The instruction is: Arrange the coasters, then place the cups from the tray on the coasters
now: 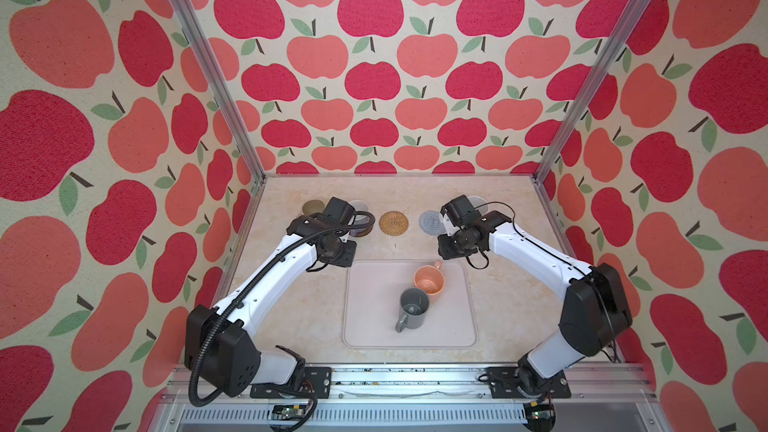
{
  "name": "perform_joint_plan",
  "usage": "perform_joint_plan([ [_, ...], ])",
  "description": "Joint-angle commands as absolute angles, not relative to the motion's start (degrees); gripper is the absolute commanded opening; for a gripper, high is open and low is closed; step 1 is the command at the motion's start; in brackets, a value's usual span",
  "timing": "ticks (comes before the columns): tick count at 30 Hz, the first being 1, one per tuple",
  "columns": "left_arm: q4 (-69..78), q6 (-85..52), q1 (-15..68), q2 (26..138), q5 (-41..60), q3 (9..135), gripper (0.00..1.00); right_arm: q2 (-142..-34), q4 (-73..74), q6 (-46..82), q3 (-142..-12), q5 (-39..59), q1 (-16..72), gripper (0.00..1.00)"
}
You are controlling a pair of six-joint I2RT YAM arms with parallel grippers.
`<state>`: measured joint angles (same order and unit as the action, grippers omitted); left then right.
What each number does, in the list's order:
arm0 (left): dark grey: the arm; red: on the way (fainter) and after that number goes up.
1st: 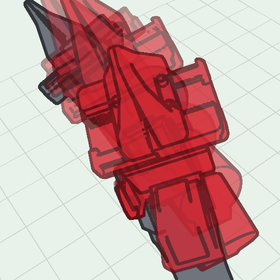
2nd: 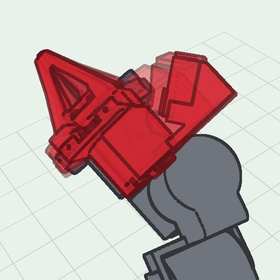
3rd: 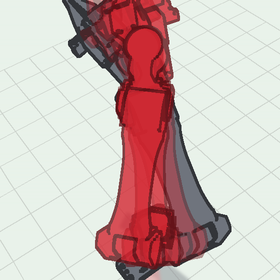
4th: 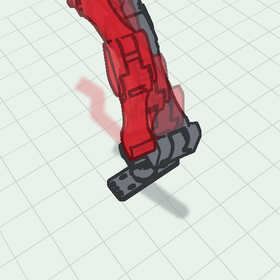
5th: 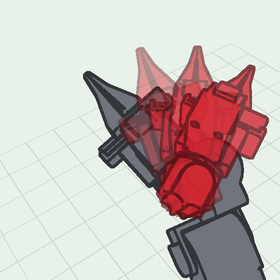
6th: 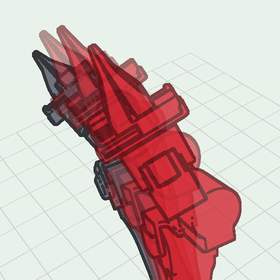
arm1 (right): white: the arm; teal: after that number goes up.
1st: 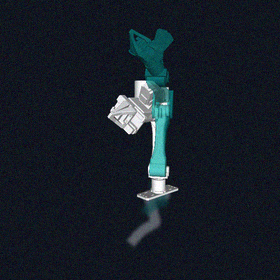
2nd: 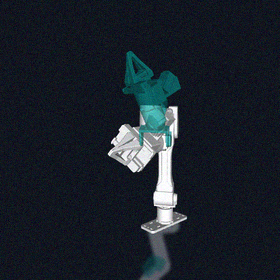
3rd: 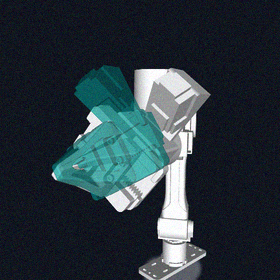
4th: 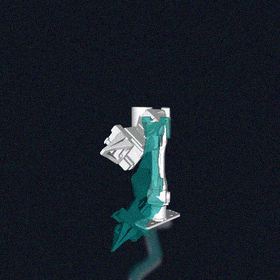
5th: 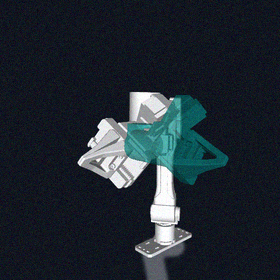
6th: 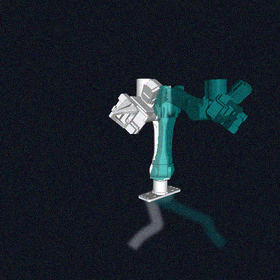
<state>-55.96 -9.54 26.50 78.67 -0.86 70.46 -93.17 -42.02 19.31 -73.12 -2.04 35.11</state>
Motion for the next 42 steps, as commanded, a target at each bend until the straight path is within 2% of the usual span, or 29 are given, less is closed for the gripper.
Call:
perform_joint_plan([
  [1, -57.0, -10.3, 26.2, 77.5, -2.0, 69.7, 0.31, -95.7, -43.0, 17.8, -75.7, -1.0, 35.3, 0.39],
  [13, -56.9, -9.8, 25.7, 78.2, -1.8, 70.5, 0.31, -98.4, -47.2, 15.9, -75.4, -5.7, 38.2, 0.39],
  [24, -56.4, -9.9, 25.8, 78.6, -1.2, 70.3, 0.31, -91.1, -50.3, 16.7, -66.3, -8.8, 38.2, 0.39],
  [42, -56.5, -9.2, 27.6, 81.4, -0.6, 73.2, 0.31, -77.6, -49.4, 24.2, -53.6, -2.6, 40.4, 0.39],
])
